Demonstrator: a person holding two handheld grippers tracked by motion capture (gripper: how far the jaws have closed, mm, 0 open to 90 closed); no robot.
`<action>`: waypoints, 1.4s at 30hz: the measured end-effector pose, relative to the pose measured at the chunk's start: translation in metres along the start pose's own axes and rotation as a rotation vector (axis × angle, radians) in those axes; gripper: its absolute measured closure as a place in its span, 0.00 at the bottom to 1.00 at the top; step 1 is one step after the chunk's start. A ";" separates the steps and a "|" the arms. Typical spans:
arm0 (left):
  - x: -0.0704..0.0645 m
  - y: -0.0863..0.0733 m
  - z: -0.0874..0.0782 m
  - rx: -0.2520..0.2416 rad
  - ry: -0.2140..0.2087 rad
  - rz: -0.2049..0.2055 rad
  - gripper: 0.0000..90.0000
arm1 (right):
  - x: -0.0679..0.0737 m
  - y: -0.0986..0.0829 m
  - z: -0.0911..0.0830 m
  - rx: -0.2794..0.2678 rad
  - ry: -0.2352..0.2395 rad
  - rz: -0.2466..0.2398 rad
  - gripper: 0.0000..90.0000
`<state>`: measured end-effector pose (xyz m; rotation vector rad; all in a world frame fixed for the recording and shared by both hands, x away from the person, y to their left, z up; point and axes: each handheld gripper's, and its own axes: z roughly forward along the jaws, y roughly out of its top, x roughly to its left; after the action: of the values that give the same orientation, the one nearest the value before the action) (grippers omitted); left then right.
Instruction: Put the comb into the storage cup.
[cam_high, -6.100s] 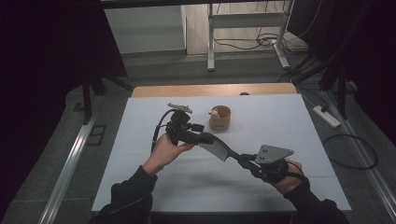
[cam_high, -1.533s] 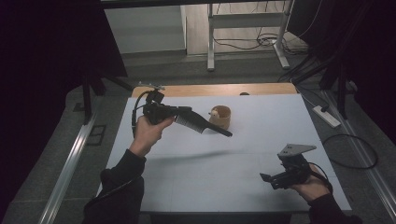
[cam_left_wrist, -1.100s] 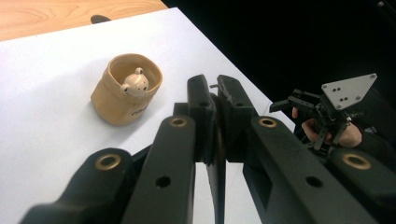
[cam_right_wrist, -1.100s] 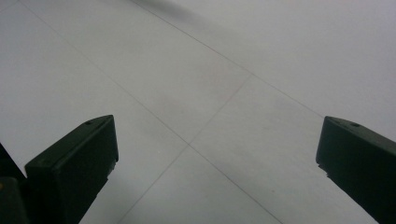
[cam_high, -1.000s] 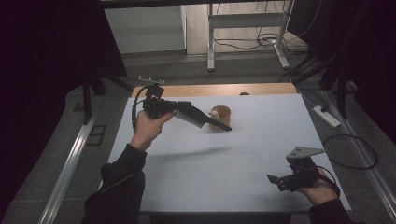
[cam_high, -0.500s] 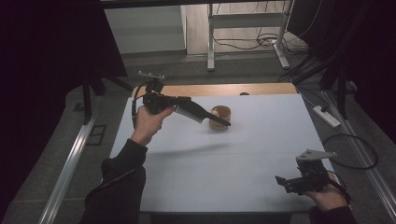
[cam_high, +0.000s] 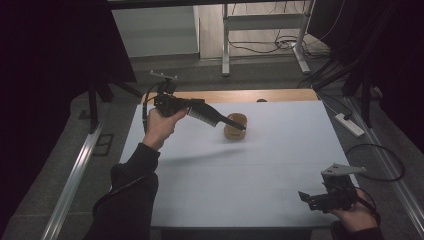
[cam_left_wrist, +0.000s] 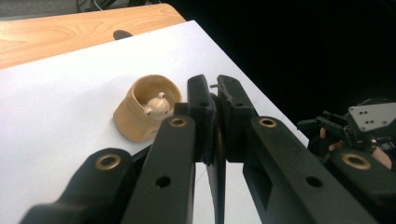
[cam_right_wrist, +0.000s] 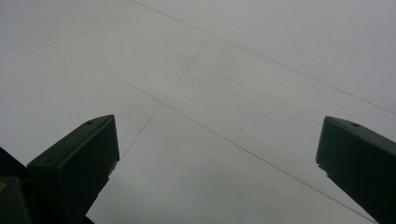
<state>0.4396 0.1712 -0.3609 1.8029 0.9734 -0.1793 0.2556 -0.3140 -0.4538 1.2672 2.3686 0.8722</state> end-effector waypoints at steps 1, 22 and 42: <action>0.000 0.001 0.000 -0.001 0.002 -0.002 0.93 | 0.000 0.000 0.000 0.000 0.001 0.000 0.00; 0.007 0.024 -0.001 -0.021 0.056 -0.007 0.93 | 0.000 -0.001 -0.001 0.006 0.006 -0.002 0.00; 0.019 0.037 0.010 0.003 0.105 -0.026 0.93 | 0.001 -0.001 0.000 0.022 0.011 -0.008 0.00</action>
<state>0.4805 0.1683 -0.3493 1.8178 1.0720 -0.1031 0.2547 -0.3137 -0.4546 1.2635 2.3963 0.8545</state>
